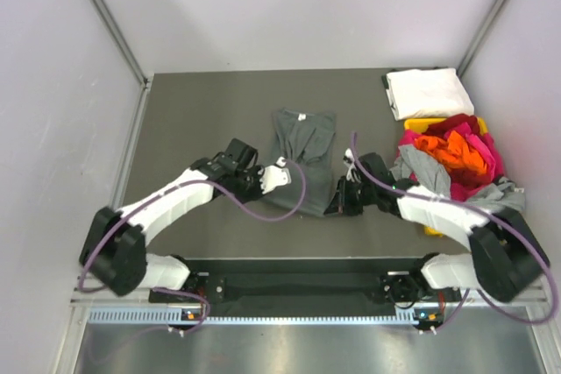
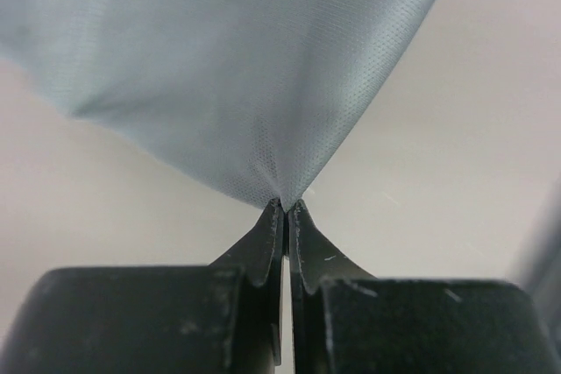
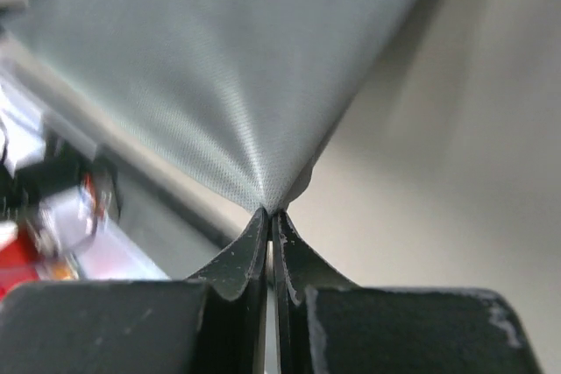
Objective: Fold and stack the t-shirts
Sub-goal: Fold the tshirt
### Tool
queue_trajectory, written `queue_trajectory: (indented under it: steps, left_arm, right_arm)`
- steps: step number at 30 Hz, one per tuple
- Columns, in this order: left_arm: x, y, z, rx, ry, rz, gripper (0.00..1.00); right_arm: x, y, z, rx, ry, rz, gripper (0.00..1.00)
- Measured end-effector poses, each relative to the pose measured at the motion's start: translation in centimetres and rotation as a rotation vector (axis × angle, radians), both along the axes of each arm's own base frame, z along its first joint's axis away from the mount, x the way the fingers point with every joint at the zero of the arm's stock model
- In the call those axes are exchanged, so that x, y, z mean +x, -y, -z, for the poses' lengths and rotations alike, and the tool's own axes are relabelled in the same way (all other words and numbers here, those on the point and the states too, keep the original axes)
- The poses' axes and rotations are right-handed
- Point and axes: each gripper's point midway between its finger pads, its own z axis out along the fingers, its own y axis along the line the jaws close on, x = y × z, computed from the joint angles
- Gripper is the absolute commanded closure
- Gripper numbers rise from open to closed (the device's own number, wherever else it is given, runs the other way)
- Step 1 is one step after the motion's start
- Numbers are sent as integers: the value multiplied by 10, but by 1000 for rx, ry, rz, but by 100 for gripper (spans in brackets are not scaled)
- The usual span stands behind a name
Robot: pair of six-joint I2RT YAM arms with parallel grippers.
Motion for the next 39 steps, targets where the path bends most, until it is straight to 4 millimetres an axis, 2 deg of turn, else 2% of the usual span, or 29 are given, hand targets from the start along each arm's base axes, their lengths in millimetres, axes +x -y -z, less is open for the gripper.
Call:
queue_trajectory:
  steps: [1,4,7,9,12,15,17,22,26,31,34,39]
  left_arm:
    - [-9,-2,-8,-9,-10,3,100]
    - [-43,-13,-27,-26,-69,9,100]
    - [-70,-21,-37,-35,-140,7,100]
    - [-79,-23,-41,-36,-168,1,100]
    - [-71,-23,-47,-33,-151,-31,100]
    - [-48,-18,-54,-26,-123,-68,100]
    - [-18,-13,-62,-35,-102,-113,100]
    - [76,-7,-72,-62,-53,-239,100]
    - [138,5,-65,-58,-21,-277,100]
    - [202,21,-44,-40,9,-305,100]
    - [227,25,-26,-27,15,-331,100]
    - [243,27,-1,-11,1,-348,100]
  right_arm:
    - [-13,1,0,-3,-20,-13,100]
    - [-52,-6,-29,62,19,-87,100]
    - [-76,-6,-49,113,23,-109,100]
    - [-80,-4,-57,133,31,-104,100]
    - [-77,0,-59,122,28,-95,100]
    - [-52,4,-54,76,7,-71,100]
    - [-26,10,-50,52,-4,-44,100]
    - [51,23,-52,42,13,13,100]
    - [111,31,-46,50,27,31,100]
    - [159,39,-25,42,-1,54,100]
    - [179,42,-18,39,-1,66,100]
    - [199,47,-14,33,8,89,100]
